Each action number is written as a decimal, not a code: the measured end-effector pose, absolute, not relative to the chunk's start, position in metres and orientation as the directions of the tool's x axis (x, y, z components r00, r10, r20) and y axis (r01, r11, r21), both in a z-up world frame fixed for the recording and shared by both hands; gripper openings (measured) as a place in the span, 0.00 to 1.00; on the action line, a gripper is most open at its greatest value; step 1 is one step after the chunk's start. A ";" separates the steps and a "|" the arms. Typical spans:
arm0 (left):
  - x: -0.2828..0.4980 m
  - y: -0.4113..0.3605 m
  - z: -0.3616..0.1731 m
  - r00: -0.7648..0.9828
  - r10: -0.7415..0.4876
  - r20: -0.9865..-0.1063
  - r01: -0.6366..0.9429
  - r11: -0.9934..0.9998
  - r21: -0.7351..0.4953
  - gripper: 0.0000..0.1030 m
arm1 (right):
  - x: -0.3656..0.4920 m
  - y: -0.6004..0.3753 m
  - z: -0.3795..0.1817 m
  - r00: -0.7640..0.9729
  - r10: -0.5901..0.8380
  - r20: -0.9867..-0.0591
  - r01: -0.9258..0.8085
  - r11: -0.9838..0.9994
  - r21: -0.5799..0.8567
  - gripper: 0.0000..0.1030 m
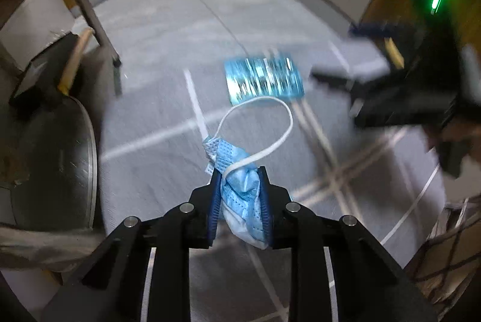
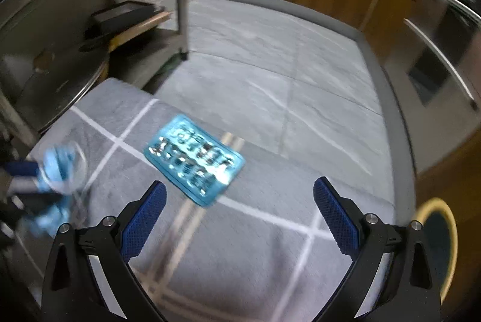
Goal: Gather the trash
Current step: 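Grasp the blue face mask with the left tool while the right tool reaches the blister pack, then grasp the blue pill blister pack with the right tool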
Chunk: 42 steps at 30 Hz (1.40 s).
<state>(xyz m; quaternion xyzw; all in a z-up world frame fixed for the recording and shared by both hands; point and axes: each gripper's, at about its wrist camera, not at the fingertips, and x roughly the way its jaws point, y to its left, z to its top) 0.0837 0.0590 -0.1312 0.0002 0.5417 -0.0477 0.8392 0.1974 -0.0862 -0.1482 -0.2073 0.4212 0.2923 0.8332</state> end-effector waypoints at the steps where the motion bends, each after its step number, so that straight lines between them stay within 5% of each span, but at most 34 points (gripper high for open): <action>1: 0.085 0.066 -0.125 0.426 -0.082 -0.901 0.065 0.996 -0.060 0.22 | 0.200 -0.082 -0.151 0.461 0.329 -0.824 -0.676 0.732 -0.085 0.95; 11: 0.107 0.083 -0.125 0.431 -0.104 -0.896 0.024 0.994 -0.104 0.22 | 0.227 -0.053 -0.181 0.316 0.437 -0.842 -0.787 0.616 0.024 0.95; 23: 0.117 0.089 -0.135 0.413 -0.119 -0.903 0.018 0.992 -0.122 0.22 | 0.221 -0.025 -0.207 0.296 0.396 -0.869 -0.854 0.517 -0.056 0.91; 30: 0.118 0.089 -0.132 0.424 -0.123 -0.897 0.018 0.992 -0.128 0.22 | 0.211 -0.027 -0.196 0.282 0.430 -0.857 -0.874 0.484 -0.045 0.48; 35: 0.116 0.090 -0.130 0.430 -0.127 -0.894 0.017 0.991 -0.133 0.22 | 0.204 -0.034 -0.192 0.266 0.400 -0.877 -0.867 0.498 -0.036 0.48; 40: 0.114 0.087 -0.123 0.443 -0.138 -0.886 0.038 0.990 -0.135 0.22 | 0.200 -0.049 -0.174 0.254 0.430 -0.866 -0.845 0.535 0.017 0.19; 42: 0.114 0.087 -0.121 0.447 -0.144 -0.883 0.044 0.989 -0.139 0.22 | 0.198 -0.051 -0.170 0.243 0.432 -0.869 -0.842 0.539 0.032 0.18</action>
